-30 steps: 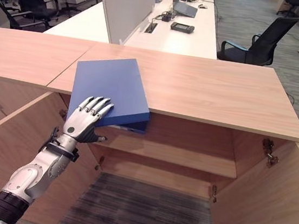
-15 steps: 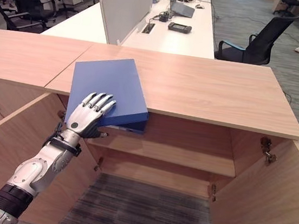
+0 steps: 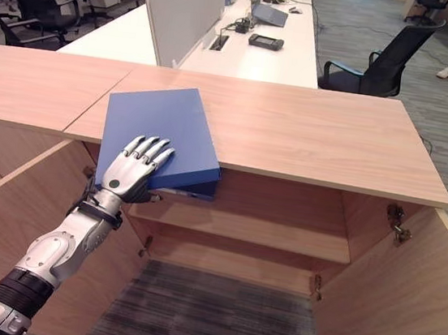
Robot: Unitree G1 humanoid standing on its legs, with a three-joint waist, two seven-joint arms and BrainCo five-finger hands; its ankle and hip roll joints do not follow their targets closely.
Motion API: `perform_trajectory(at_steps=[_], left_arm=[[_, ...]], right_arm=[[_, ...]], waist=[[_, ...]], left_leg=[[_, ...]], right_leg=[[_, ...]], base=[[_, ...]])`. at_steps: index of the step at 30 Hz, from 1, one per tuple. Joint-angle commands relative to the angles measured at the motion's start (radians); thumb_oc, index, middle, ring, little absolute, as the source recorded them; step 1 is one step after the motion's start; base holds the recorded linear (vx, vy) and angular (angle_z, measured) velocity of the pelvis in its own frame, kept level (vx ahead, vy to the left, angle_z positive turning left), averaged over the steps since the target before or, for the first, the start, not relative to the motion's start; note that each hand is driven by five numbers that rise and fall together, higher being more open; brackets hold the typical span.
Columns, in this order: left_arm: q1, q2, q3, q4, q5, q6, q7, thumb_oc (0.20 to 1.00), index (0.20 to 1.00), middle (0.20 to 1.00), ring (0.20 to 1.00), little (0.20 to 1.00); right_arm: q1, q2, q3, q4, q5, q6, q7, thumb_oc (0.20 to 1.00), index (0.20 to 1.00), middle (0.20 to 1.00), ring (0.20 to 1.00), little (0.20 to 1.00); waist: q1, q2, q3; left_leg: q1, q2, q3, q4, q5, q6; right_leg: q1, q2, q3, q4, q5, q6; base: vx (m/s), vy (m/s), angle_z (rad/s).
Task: Put the empty folder in the office cabinet
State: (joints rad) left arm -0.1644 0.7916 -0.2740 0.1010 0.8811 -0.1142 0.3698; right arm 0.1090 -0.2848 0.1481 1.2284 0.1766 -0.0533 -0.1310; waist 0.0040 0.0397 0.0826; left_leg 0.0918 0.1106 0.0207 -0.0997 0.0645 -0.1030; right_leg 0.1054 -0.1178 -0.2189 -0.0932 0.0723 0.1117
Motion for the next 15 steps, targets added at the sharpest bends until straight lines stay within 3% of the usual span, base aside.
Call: perform_trajectory(at_steps=[1,8,9,10,11,15], left_arm=[[-0.159,0.043,0.003,0.04,0.024,0.026,0.033,1.0,1.0,1.0,1.0,1.0],[-0.16,0.043,-0.003,0.05,0.037,0.032,0.022,1.0,1.0,1.0,1.0,1.0],[-0.155,0.044,0.0,0.048,0.039,0.033,0.019,0.793,0.793,0.793,0.793,0.793],[-0.157,0.043,-0.003,0.052,0.037,0.034,0.017,0.385,0.385,0.385,0.385,0.385],[-0.159,0.042,-0.004,0.053,0.037,0.034,0.018,0.2,0.2,0.2,0.2,0.2],[-0.149,0.041,0.005,0.049,0.039,0.035,0.015,0.2,0.2,0.2,0.2,0.2]], right_arm=[[-0.072,-0.018,0.004,0.034,0.008,-0.003,-0.012,1.0,1.0,1.0,1.0,1.0],[-0.073,-0.02,0.0,0.032,0.012,-0.003,-0.007,1.0,1.0,1.0,1.0,1.0],[-0.073,-0.019,-0.002,0.029,0.013,-0.004,-0.007,1.0,1.0,1.0,1.0,1.0],[-0.073,-0.02,0.001,0.028,0.014,-0.004,-0.006,1.0,1.0,1.0,1.0,1.0],[-0.073,-0.021,0.0,0.028,0.014,-0.003,-0.006,1.0,1.0,1.0,1.0,1.0],[-0.072,-0.018,-0.002,0.028,0.014,-0.002,-0.004,1.0,1.0,1.0,1.0,1.0]], waist=[[-0.009,-0.022,0.035],[-0.009,-0.024,0.034],[-0.009,-0.024,0.034],[-0.011,-0.024,0.034],[-0.01,-0.023,0.035],[-0.009,-0.025,0.037]], left_leg=[[0.016,-0.011,0.053,0.012,-0.076,-0.008],[0.018,-0.012,0.056,0.012,-0.077,-0.007],[0.018,-0.012,0.056,0.012,-0.078,-0.007],[0.019,-0.012,0.056,0.012,-0.078,-0.007],[0.019,-0.012,0.056,0.012,-0.078,-0.007],[0.02,-0.012,0.058,0.012,-0.079,-0.007]], right_leg=[[0.043,-0.012,0.039,0.035,-0.127,0.061],[0.043,-0.012,0.042,0.033,-0.126,0.061],[0.043,-0.013,0.043,0.033,-0.125,0.061],[0.042,-0.013,0.044,0.033,-0.125,0.061],[0.042,-0.013,0.044,0.033,-0.125,0.061],[0.043,-0.013,0.045,0.032,-0.125,0.062]], base=[[0.0,0.0,0.0],[0.0,0.0,0.0],[0.0,0.0,0.0],[0.0,0.0,0.0],[0.0,0.0,0.0],[0.0,0.0,0.0]])
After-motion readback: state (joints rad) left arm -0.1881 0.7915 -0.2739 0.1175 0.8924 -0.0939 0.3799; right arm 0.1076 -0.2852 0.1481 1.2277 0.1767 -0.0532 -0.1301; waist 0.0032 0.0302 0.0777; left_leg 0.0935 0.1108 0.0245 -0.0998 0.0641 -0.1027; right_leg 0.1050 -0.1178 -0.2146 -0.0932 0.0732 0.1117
